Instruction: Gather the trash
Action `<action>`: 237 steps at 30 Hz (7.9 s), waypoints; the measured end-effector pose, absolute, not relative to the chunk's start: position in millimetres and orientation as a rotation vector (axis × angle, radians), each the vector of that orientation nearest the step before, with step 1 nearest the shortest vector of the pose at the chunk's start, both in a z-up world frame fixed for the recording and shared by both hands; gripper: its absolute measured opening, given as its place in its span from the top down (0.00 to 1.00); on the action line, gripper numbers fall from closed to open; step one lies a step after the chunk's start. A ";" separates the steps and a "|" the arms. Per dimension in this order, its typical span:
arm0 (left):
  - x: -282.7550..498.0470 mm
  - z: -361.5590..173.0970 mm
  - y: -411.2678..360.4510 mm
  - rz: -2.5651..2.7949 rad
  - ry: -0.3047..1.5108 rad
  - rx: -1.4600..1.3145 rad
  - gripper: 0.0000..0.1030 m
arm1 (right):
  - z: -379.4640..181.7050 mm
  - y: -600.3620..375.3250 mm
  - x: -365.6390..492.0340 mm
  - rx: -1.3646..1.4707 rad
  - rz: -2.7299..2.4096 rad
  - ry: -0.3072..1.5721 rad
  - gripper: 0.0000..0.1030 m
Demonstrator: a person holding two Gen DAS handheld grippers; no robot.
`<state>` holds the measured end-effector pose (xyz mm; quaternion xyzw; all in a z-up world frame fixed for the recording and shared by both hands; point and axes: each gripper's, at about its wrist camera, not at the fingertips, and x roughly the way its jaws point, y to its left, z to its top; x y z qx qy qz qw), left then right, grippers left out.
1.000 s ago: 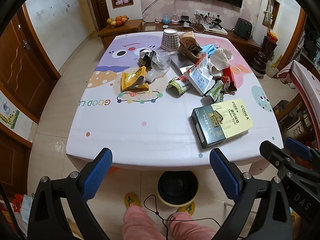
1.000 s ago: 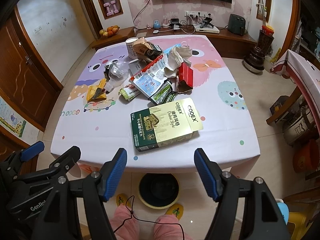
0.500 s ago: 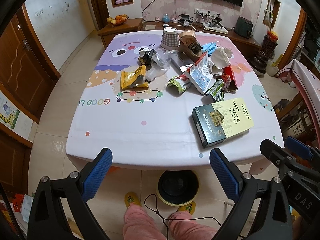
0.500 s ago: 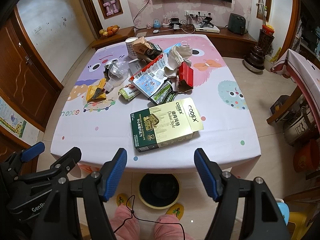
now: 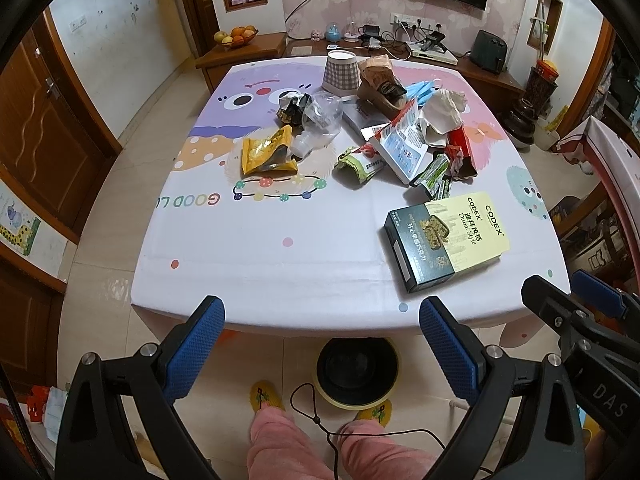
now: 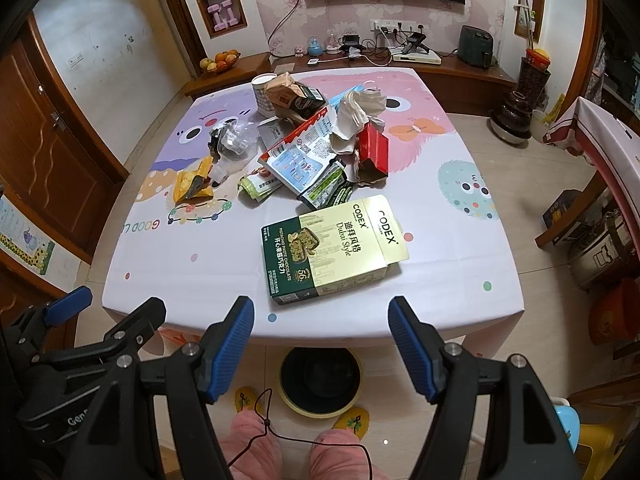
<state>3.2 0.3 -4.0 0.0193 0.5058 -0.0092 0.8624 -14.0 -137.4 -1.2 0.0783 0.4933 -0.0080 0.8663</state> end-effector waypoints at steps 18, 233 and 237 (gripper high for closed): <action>1.6 -7.6 3.3 -0.007 1.065 0.042 0.06 | 4.1 -136.8 -16.7 0.174 -0.010 1.023 0.32; -48.7 -173.6 9.4 -0.268 1.247 0.031 0.37 | -219.6 -150.6 -75.2 0.519 0.044 1.291 0.41; -56.7 -123.7 17.3 -0.265 1.205 0.006 0.37 | -171.0 -152.0 -81.3 0.484 0.067 1.260 0.41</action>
